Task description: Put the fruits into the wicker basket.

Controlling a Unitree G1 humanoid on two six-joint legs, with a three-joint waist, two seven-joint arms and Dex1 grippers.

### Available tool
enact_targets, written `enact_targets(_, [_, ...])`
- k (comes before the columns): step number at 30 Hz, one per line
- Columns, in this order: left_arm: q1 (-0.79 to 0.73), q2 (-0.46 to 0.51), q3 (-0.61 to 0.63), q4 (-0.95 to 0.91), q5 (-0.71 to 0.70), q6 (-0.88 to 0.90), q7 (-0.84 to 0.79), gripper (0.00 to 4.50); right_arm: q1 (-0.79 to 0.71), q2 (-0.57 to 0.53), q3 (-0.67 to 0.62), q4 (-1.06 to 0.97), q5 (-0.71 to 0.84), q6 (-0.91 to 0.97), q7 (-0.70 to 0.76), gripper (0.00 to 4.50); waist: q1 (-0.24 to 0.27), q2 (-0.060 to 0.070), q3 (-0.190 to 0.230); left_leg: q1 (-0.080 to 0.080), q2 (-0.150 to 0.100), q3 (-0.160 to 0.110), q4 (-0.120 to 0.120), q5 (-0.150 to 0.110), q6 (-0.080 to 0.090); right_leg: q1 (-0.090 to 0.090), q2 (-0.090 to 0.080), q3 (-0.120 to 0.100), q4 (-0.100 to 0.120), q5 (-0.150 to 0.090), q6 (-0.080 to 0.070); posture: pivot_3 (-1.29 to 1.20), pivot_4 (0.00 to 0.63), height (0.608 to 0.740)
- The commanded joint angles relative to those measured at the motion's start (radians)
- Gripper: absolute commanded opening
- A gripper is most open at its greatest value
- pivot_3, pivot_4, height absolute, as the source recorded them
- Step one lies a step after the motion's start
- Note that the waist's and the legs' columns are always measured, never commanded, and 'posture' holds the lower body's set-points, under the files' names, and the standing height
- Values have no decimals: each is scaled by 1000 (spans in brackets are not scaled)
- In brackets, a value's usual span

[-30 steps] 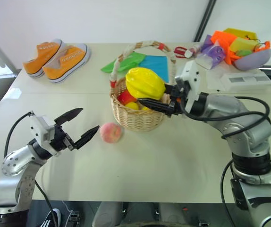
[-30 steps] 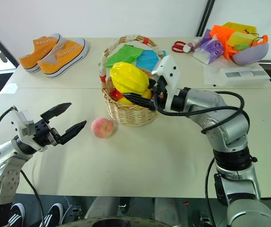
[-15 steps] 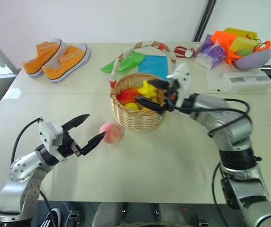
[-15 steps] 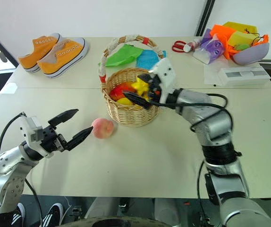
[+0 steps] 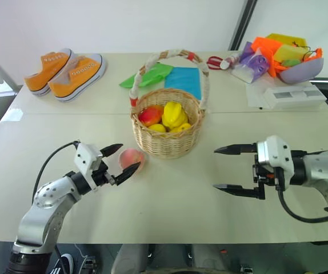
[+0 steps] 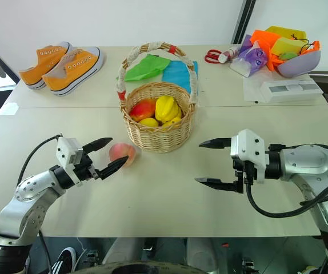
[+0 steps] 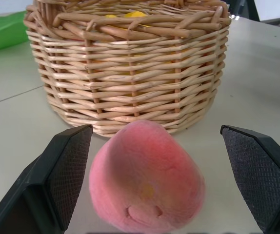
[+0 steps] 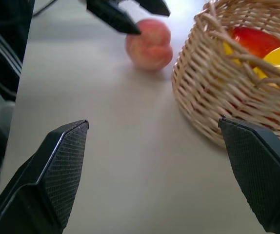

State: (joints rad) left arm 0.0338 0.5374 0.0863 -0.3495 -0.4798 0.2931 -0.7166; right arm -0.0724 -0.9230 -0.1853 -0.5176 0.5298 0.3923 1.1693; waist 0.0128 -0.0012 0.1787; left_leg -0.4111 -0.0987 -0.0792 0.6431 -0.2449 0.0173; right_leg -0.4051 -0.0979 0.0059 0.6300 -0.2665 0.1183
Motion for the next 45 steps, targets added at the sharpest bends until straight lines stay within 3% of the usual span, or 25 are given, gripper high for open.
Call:
enact_targets(1, [-20, -12, -29, 17, 41, -19, 6, 4500, 7, 10, -8, 12, -30, -72, -4, 4444, 2, 0, 0, 0, 0, 0, 0, 0, 0, 0, 0, 0, 0, 0, 0, 0, 150, 740])
enact_targets(10, [-48, -34, -98, 55, 105, -9, 12, 4500, 7, 35, 11, 26, -15, -93, -21, 4444, 0, -1, 0, 0, 0, 0, 0, 0, 0, 1, 0, 0, -1, 0, 0, 0, 150, 740])
enact_targets(14, [-40, -38, -83, 51, 115, -21, 22, 3349, -9, 37, 28, 29, -21, -81, -34, 4500, 1, -1, 0, 0, 0, 0, 0, 0, 0, 0, 0, 0, 0, 0, 0, 0, 150, 740])
enact_targets(17, [-29, -34, -65, 48, 116, -42, 24, 3157, -35, 46, 33, 35, -13, -72, -53, 4500, 0, -1, 0, 0, 0, 0, 1, 0, 0, 1, 0, 0, 0, 0, 0, 0, 150, 740])
enact_targets(19, [-15, -28, -30, 26, 71, -13, 20, 3157, -45, 45, 37, 35, -13, -74, -56, 4500, 0, -1, 0, 0, 0, 0, 1, 0, 0, 1, 0, 0, 0, 0, 0, 0, 150, 740])
enact_targets(25, [33, 56, 203, -133, -317, 112, -123, 3157, -65, 74, -1, 47, 67, -40, -81, 4500, 1, -1, 0, -1, 0, -1, 0, 0, 0, -1, 0, 0, 0, -1, -1, 0, 150, 740])
enact_targets(27, [9, 79, 229, -137, -364, 141, -120, 3157, -97, 120, -18, 73, 99, -39, -120, 4500, 1, 0, 0, -1, 0, 0, 1, 0, 0, 0, 0, 0, 0, -1, -2, 0, 150, 740])
enact_targets(31, [-187, 30, 181, -138, -435, 214, 21, 3157, -159, 218, -61, 143, 106, -91, -195, 4500, 9, -1, 1, 0, 0, -1, 4, 0, 0, 0, 0, -1, 0, -1, -2, 0, 150, 740])
enact_targets(34, [-367, -86, 39, -67, -263, 221, 197, 3157, -178, 236, -43, 158, 50, -122, -230, 4500, 25, -1, 0, 1, -2, -1, 5, 0, 0, 0, 0, -1, 0, 2, 3, 0, 150, 740])
enact_targets(37, [-464, -182, -56, -6, -189, 214, 245, 3157, -190, 248, -30, 151, 44, -124, -252, 4500, 25, -2, 0, 0, -4, -1, 3, 0, 0, 2, 0, 1, 0, 3, 4, 0, 150, 740])
enact_targets(43, [-530, -302, -140, 82, -61, 177, 319, 3157, -172, 244, -27, 123, 29, -123, -277, 4500, 24, -2, 0, 0, -3, 0, 1, 2, -4, -1, 1, 3, 1, 3, 4, 0, 150, 740])
enact_targets(45, [-535, -321, -135, 85, -46, 156, 319, 4204, -167, 242, -28, 115, 30, -116, -288, 4500, 23, -2, 0, 0, -3, 0, 2, 2, -3, 0, 1, 3, 1, 3, 4, 0, 150, 740])
